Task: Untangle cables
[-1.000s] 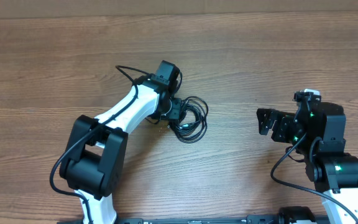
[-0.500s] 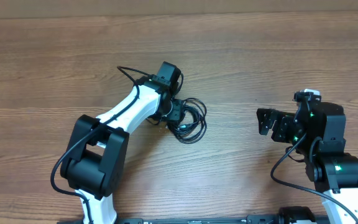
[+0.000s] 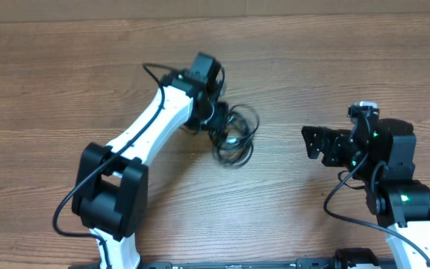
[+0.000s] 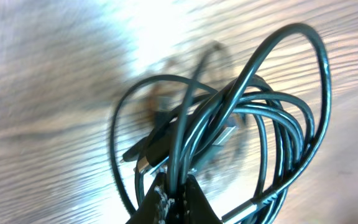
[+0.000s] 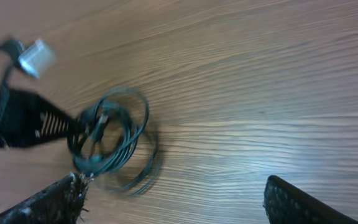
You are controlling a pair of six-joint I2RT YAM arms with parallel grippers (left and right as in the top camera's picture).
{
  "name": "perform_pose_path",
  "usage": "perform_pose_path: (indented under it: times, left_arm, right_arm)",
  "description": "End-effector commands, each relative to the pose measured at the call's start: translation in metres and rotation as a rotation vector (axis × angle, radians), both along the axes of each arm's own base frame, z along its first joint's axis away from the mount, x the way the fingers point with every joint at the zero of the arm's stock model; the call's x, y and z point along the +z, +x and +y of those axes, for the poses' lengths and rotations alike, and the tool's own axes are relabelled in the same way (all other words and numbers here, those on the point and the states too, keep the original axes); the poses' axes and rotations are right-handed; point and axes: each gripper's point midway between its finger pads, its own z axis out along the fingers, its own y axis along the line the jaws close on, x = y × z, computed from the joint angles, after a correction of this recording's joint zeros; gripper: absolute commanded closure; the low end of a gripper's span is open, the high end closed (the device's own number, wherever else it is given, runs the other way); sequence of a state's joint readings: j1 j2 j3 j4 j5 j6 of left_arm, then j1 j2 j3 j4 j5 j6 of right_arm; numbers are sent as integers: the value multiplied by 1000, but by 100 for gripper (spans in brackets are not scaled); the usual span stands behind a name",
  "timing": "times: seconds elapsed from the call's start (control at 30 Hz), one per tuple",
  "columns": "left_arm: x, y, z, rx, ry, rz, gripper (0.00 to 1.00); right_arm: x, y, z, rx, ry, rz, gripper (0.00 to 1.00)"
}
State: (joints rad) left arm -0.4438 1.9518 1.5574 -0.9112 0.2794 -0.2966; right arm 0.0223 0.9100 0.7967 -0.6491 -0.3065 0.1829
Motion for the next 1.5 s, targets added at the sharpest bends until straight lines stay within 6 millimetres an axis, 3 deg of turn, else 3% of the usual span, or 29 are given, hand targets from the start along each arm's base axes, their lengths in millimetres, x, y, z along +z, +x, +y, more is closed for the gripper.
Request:
perform_pose_path:
  times: [0.0, 0.27, 0.4, 0.5, 0.63, 0.73, 0.8, 0.87, 0.93, 0.97, 1.03, 1.17, 1.27, 1.37, 1.47]
  left_arm:
    - [68, -4, -29, -64, -178, -43, 96]
    - [82, -30, -52, -154, -245, 5, 96]
    - [91, -38, -56, -183, -233, -26, 96]
    - [97, -37, -42, -161, -156, -76, 96]
    - [116, -41, -17, -124, -67, -143, 96]
    - [131, -43, 6, -82, 15, -205, 96]
    - [145, -46, 15, -68, 27, -246, 96]
    - [157, -47, 17, -63, 12, -282, 96]
    - [161, -45, 15, -62, 1, -303, 96]
    - [160, -42, 13, -54, -5, -306, 96]
    - [156, -38, 11, -41, -6, -297, 96]
    - [139, -28, 13, -14, 39, -277, 96]
    - [121, -21, 10, 12, 57, -237, 96]
    - [114, -18, -2, -5, 24, -219, 96]
    - [120, -17, -20, -37, -56, -231, 96]
  right_arm:
    - [13, 5, 28, 122, 81, -27, 15]
    - [-6, 20, 60, 199, 79, 8, 25]
    - [-31, 32, 54, 75, 54, 96, 29]
    - [-51, 37, 47, 1, 32, 162, 38]
    - [-80, 39, 33, -77, -27, 249, 65]
    - [-102, 34, 5, -247, -109, 332, 68]
    - [-109, 31, -3, -289, -134, 359, 68]
    - [-105, 33, 12, -233, -70, 356, 69]
    - [-92, 34, 47, -46, 44, 330, 66]
    - [-71, 30, 80, 147, 159, 291, 55]
    - [-50, 27, 100, 265, 241, 261, 51]
    - [-18, 24, 116, 387, 296, 192, 49]
    - [-8, 27, 117, 395, 299, 166, 46]
    - [-9, 28, 117, 391, 296, 167, 44]
    - [-22, 31, 108, 336, 251, 197, 44]
